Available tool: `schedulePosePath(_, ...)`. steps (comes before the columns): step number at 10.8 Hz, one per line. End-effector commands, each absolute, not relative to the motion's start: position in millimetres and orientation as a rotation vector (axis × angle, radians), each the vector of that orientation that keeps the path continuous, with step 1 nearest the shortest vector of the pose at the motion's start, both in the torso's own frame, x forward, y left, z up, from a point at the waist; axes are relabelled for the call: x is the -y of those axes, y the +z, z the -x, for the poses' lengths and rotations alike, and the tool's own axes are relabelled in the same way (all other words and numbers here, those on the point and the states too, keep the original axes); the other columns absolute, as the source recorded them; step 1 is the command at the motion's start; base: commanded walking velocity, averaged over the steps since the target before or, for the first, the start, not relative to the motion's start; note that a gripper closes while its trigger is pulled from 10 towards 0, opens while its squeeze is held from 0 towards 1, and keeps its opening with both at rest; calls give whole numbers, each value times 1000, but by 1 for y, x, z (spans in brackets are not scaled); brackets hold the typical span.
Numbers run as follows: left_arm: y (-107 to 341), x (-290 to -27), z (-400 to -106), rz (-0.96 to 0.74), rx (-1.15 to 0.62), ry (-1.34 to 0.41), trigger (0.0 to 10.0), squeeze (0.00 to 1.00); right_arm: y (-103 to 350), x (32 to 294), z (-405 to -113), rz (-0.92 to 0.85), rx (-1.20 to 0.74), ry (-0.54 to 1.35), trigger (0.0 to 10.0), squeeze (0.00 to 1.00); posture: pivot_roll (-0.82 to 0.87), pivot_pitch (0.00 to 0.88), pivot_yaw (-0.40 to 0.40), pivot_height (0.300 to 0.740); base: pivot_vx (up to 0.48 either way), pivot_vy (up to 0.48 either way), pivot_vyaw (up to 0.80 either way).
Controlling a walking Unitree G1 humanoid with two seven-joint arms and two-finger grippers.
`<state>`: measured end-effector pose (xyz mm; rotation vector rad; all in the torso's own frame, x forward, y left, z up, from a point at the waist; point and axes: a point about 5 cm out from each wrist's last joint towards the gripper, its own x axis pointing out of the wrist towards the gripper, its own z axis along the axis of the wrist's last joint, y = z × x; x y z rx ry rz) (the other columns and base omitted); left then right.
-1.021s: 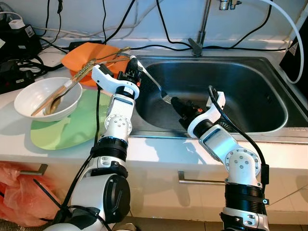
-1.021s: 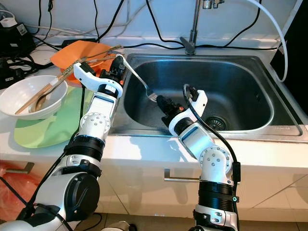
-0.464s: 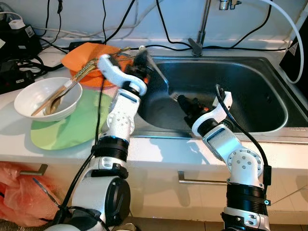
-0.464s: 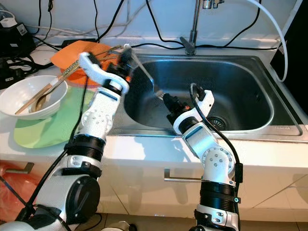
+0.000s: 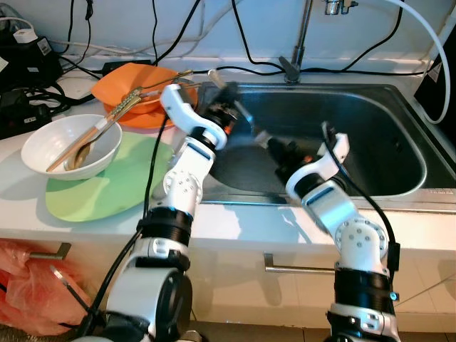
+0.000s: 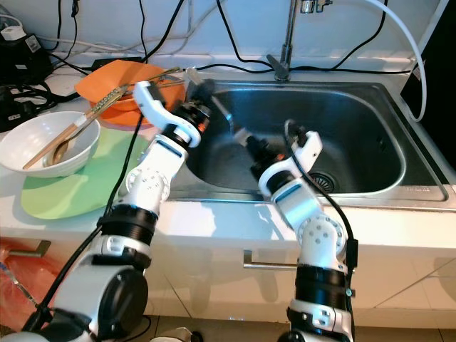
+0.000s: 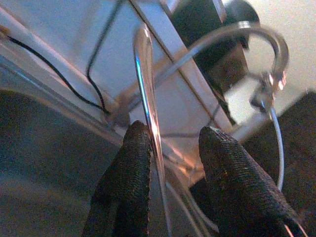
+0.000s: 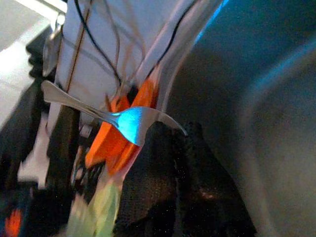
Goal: Kitchen organization
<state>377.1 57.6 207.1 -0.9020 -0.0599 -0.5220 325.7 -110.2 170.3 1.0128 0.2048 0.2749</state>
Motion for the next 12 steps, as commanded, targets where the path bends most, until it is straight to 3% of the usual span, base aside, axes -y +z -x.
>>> schedulePosePath(1,205,-18,-359,952,35,-640,10000,1000,163,112,-329,-993,-237,201,0,0,48,8,56,740,0,0,0)
schedulePosePath(5,199,-36,-349,781,54,-636,10000,1000,157,138,-337,-900,-184,16,0,0,64,10,51,740,0,0,0)
schedulePosePath(7,214,-59,-344,505,171,-548,10000,1000,148,152,-337,-801,-185,-74,0,0,76,12,50,740,0,0,0)
schedulePosePath(9,223,-83,-339,348,243,-463,10000,1000,140,163,-336,-735,-197,-126,0,0,91,9,46,740,0,0,0)
schedulePosePath(12,220,-89,-335,274,244,-417,10000,1000,140,162,-338,-719,-187,-129,0,0,91,8,46,740,0,0,0)
